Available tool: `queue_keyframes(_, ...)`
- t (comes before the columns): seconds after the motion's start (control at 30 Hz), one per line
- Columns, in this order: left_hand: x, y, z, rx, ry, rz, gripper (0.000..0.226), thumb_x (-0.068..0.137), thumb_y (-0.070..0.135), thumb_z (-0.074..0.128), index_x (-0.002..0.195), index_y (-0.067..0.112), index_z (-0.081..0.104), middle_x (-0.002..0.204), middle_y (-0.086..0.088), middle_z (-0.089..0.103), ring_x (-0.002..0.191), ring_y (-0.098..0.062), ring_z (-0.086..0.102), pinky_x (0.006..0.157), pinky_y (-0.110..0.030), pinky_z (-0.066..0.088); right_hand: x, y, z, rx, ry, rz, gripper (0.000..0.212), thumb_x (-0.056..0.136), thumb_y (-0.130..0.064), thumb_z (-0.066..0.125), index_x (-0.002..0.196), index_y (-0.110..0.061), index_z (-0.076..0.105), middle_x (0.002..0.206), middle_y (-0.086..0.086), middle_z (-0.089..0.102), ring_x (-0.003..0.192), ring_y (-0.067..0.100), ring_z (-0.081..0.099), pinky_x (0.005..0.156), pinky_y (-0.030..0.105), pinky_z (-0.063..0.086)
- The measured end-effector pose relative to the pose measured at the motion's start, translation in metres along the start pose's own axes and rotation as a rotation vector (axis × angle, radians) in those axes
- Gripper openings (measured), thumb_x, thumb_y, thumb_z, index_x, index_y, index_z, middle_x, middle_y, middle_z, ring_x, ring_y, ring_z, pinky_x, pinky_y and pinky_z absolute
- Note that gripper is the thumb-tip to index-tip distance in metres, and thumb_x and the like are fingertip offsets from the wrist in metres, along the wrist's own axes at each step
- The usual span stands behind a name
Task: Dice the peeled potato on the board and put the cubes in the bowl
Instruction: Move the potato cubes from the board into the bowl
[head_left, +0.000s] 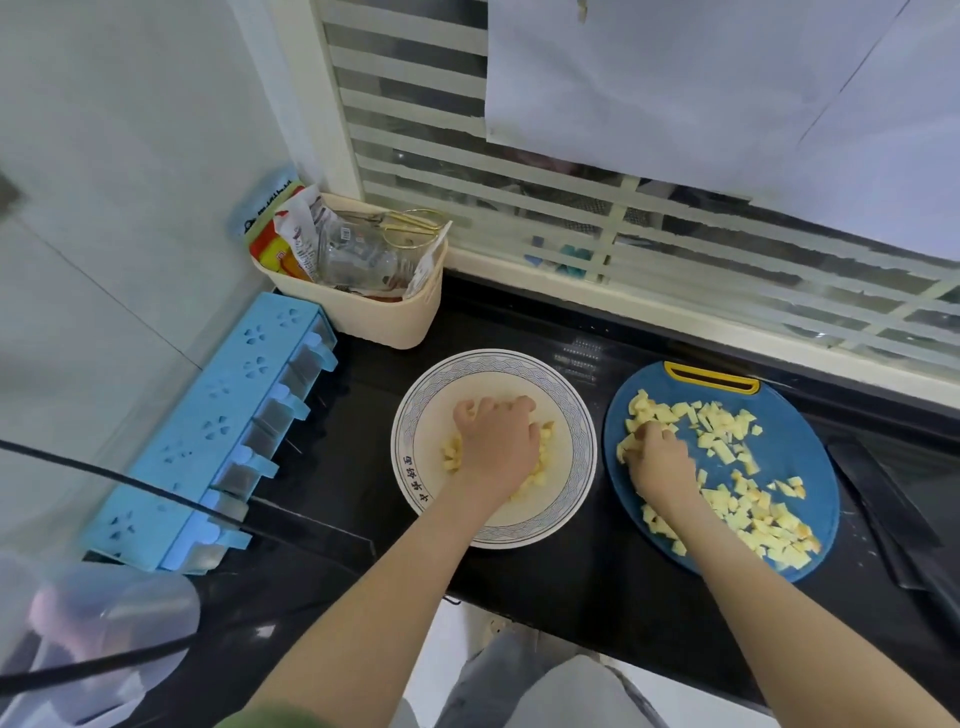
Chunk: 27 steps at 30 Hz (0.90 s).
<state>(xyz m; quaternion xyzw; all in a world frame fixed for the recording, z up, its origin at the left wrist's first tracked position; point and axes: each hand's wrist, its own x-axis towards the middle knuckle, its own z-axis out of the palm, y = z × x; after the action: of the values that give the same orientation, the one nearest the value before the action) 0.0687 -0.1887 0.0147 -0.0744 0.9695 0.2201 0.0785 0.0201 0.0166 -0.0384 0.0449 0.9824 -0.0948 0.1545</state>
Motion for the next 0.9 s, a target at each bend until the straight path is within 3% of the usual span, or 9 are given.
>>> queue_keyframes(0.13,0.000,0.008,0.005,0.008,0.017,0.060,0.032,0.099,0.029,0.037,0.127,0.026,0.051,0.114,0.010,0.062,0.115,-0.016,0.044,0.103,-0.039,0.009,0.000,0.008,0.008,-0.044,-0.016,-0.067,0.027,0.094,-0.001,0.047,0.120,-0.006,0.044,0.122,0.018,0.055,0.108,0.035,0.052,0.083,0.039,0.042)
queue_keyframes(0.3,0.004,0.009,0.008,0.039,0.019,0.073,0.030,0.099,0.029,0.035,0.122,0.029,0.054,0.111,0.012,0.061,0.113,-0.013,0.045,0.098,-0.035,0.006,0.003,0.009,0.009,-0.124,-0.030,-0.218,0.057,0.089,0.007,0.047,0.142,-0.013,0.038,0.133,0.011,0.050,0.121,0.029,0.046,0.095,0.036,0.041)
queue_keyframes(0.4,0.007,0.012,0.010,0.048,0.010,0.083,0.030,0.099,0.029,0.034,0.120,0.029,0.055,0.110,0.013,0.060,0.113,-0.012,0.044,0.098,-0.035,0.006,0.007,0.014,0.009,-0.091,-0.059,-0.177,0.048,0.091,0.004,0.046,0.137,-0.012,0.040,0.131,0.014,0.050,0.118,0.033,0.046,0.091,0.039,0.043)
queue_keyframes(0.57,0.015,0.023,0.014,0.041,-0.006,0.084,0.030,0.099,0.028,0.035,0.119,0.029,0.057,0.111,0.012,0.061,0.114,-0.013,0.043,0.100,-0.036,0.007,0.011,0.016,0.001,0.077,-0.116,-0.055,0.018,0.098,-0.017,0.050,0.114,-0.011,0.044,0.115,0.019,0.053,0.104,0.037,0.052,0.080,0.040,0.043)
queue_keyframes(0.67,0.018,0.029,0.016,0.025,-0.007,0.111,0.030,0.100,0.027,0.034,0.120,0.032,0.056,0.111,0.012,0.062,0.114,-0.014,0.044,0.098,-0.036,0.008,0.010,0.014,-0.006,0.116,-0.086,-0.034,0.016,0.097,-0.011,0.045,0.113,-0.008,0.043,0.111,0.018,0.053,0.101,0.038,0.053,0.075,0.038,0.041)
queue_keyframes(0.83,0.025,0.041,0.017,-0.078,-0.050,0.088,0.033,0.101,0.030,0.034,0.124,0.035,0.057,0.108,0.012,0.064,0.116,-0.014,0.043,0.099,-0.038,0.010,0.003,0.002,-0.026,0.395,0.049,-0.075,0.011,0.095,-0.005,0.043,0.104,-0.011,0.041,0.083,0.006,0.052,0.073,0.024,0.051,0.057,0.034,0.036)
queue_keyframes(0.9,0.027,0.044,0.018,-0.131,-0.075,0.062,0.033,0.101,0.033,0.037,0.128,0.035,0.054,0.103,0.012,0.065,0.114,-0.015,0.044,0.100,-0.040,0.013,0.002,-0.008,-0.032,0.559,0.051,-0.118,0.013,0.098,-0.006,0.042,0.108,-0.013,0.043,0.081,0.003,0.054,0.068,0.017,0.051,0.057,0.030,0.037)
